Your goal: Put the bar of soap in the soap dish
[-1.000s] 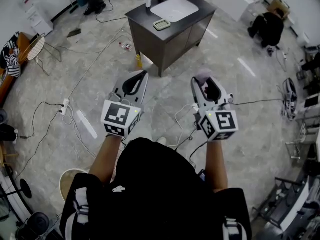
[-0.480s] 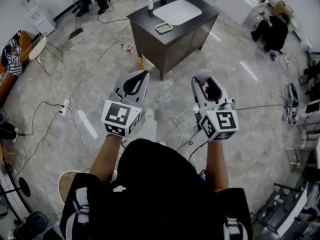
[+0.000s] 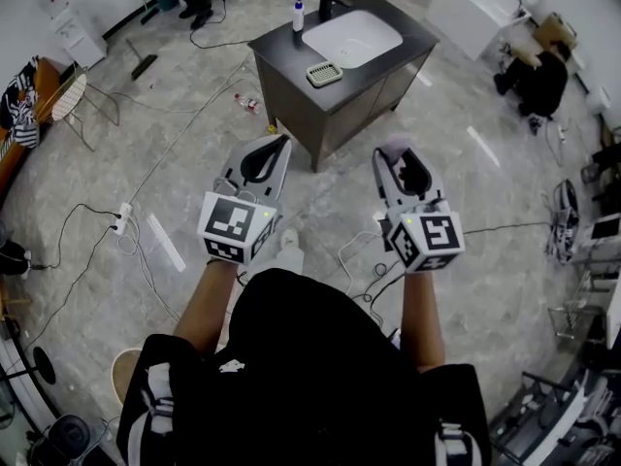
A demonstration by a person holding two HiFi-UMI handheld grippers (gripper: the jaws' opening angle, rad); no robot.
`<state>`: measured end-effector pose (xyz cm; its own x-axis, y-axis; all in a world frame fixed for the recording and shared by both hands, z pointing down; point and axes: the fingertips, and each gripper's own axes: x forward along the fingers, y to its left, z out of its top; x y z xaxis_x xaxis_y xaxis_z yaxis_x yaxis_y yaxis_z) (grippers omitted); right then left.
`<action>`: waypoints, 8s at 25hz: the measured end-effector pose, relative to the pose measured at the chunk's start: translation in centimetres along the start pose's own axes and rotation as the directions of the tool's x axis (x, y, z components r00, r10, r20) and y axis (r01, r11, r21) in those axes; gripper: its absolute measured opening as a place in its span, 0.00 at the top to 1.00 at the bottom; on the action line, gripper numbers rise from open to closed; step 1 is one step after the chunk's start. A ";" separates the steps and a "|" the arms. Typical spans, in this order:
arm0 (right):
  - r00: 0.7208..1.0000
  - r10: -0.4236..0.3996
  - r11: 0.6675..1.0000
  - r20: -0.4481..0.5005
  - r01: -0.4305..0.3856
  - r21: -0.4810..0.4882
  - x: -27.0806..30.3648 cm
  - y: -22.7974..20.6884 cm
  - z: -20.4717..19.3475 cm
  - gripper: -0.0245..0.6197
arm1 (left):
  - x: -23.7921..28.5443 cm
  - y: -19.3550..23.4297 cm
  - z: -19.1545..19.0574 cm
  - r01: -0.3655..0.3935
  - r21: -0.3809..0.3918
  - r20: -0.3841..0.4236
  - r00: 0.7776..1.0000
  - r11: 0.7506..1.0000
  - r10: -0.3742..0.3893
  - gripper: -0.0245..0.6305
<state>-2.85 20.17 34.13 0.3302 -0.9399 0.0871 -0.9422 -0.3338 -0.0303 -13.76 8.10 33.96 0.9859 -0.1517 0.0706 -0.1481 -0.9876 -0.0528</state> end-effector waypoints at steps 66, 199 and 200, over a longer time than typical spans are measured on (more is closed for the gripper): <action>0.888 0.410 0.909 -0.208 -0.417 0.012 43.1 -19.0 -3.2 0.64 | 35.3 23.3 -2.7 -0.312 -0.097 -0.133 0.945 0.945 0.298 0.93; 0.858 0.513 0.842 -0.025 -0.508 -0.178 46.2 -10.8 8.2 0.91 | 28.8 28.2 3.8 -0.446 0.031 0.000 0.895 0.894 0.446 0.93; 0.860 0.510 0.844 -0.018 -0.505 -0.180 46.1 -10.8 8.4 0.91 | 28.8 28.3 3.9 -0.446 0.030 0.003 0.895 0.895 0.446 0.93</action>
<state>23.00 -20.19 30.10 -0.1976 -0.9772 0.0771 -0.9726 0.2053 0.1095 10.74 -24.01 30.60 0.8166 -0.5760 0.0366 -0.5697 -0.8146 -0.1091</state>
